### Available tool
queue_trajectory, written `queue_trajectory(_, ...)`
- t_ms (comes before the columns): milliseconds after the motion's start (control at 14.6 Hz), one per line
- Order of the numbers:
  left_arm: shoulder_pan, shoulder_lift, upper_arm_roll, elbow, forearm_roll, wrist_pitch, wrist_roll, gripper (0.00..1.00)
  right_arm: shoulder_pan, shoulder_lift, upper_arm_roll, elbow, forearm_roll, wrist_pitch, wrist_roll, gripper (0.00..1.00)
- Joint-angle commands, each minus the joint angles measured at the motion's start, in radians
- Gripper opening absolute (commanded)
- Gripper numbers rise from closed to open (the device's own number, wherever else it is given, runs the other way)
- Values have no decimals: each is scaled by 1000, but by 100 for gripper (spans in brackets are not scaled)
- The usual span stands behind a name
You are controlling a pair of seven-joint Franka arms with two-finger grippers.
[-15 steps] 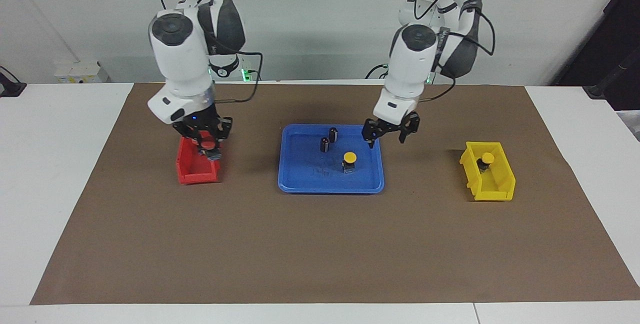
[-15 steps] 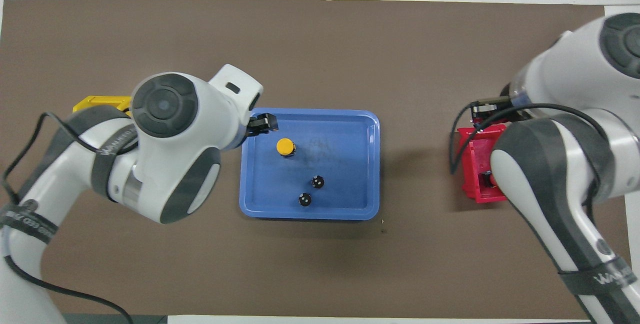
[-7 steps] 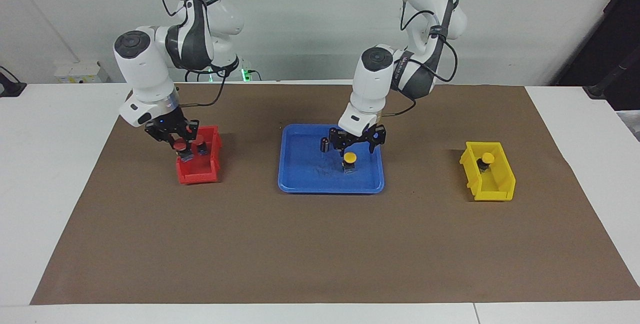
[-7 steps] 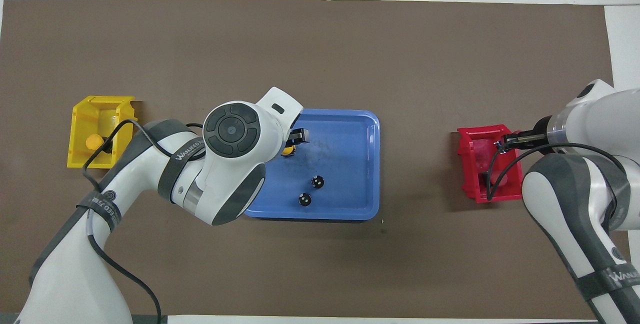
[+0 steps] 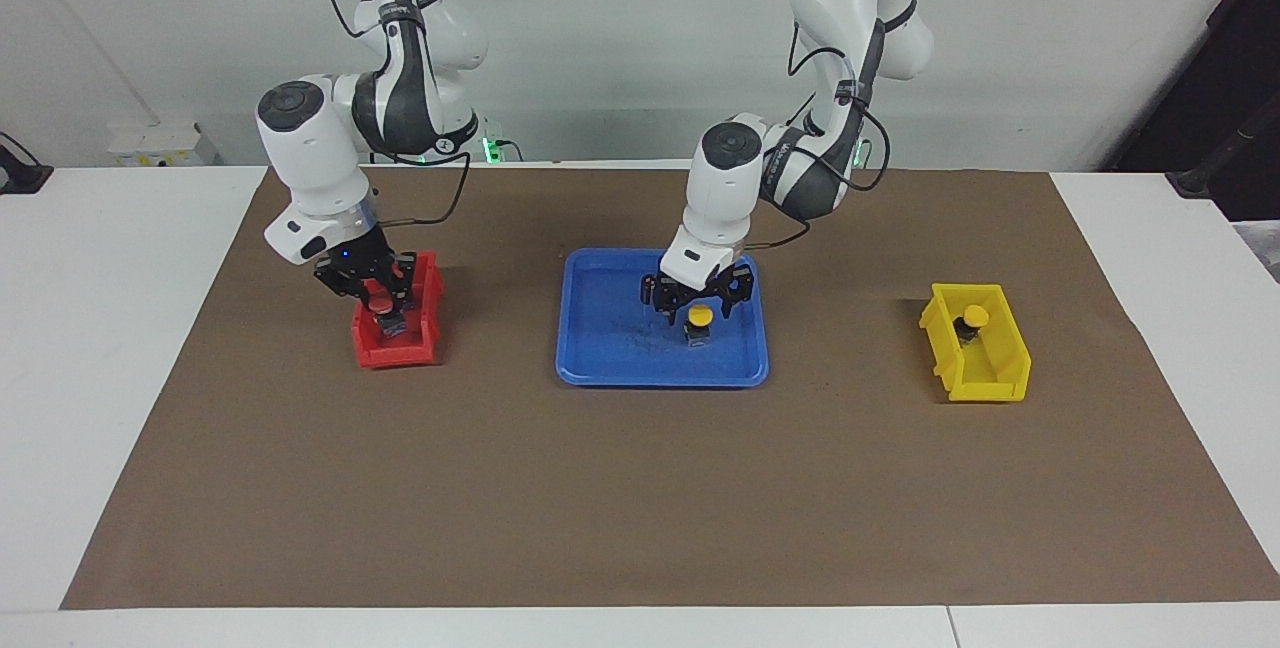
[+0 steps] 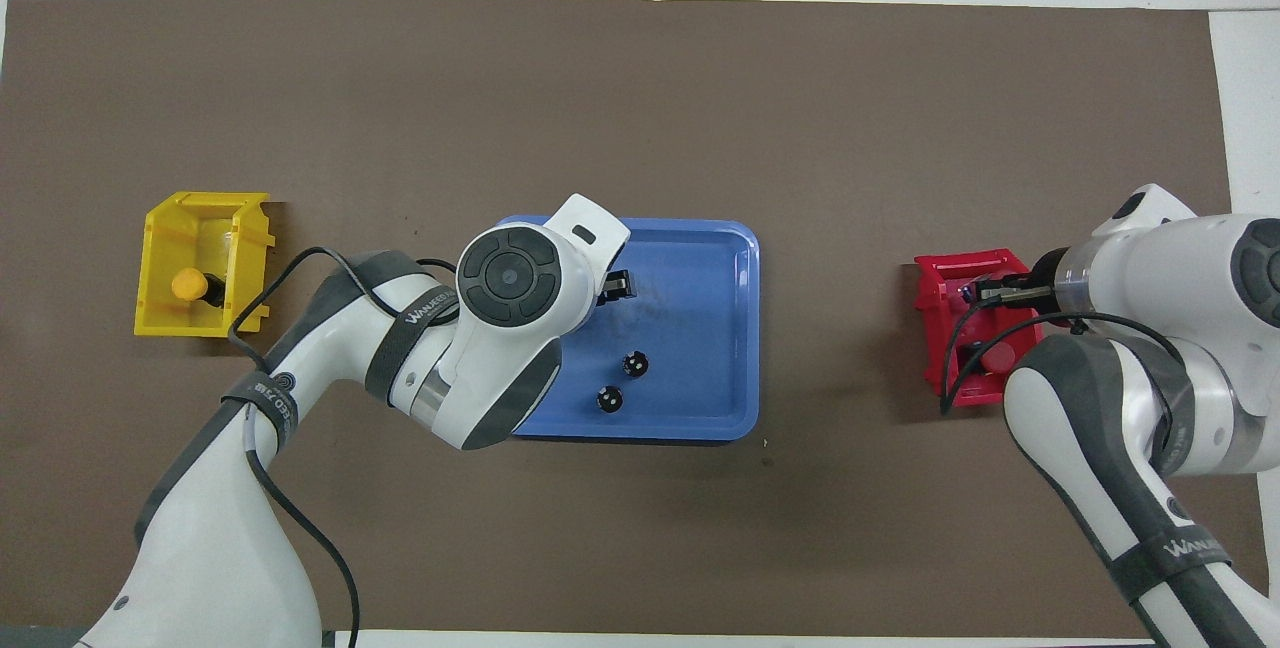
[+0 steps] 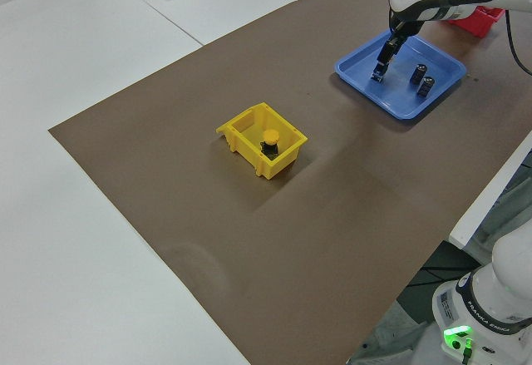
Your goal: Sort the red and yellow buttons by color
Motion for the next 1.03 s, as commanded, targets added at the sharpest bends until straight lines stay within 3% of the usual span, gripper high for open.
queue_trajectory(0, -8, -5, 22, -2, -3, 0, -9, 1, -4, 31, 0, -18, 27, 58, -42, 30)
queue_trajectory(206, 2, -5, 29, 13, 2, -5, -7, 1, -4, 25, 0, -60, 27, 95, -42, 31)
queue_trajectory(343, 31, -13, 29, 65, 3, -77, -1, 1, -2, 33, 1, -64, 27, 114, -42, 33)
queue_trajectory(412, 43, -21, 29, 117, 3, -164, 6, 1, -4, 36, 0, -64, 27, 115, -41, 41)
queue_trajectory(480, 63, -25, 29, 164, 3, -241, 19, 1, -4, 38, 0, -63, 27, 112, -41, 56)
queue_trajectory(618, 132, -71, 29, 196, 3, -333, 119, 1, -5, 39, 0, -49, 27, 89, -42, 74)
queue_trajectory(824, 331, -90, 29, 244, 3, -387, 375, 1, -11, 53, -2, 55, 18, -51, -44, 96)
queue_trajectory(961, 455, -85, 29, 260, 3, -402, 581, 1, -19, 45, -3, 164, 16, -195, -45, 99)
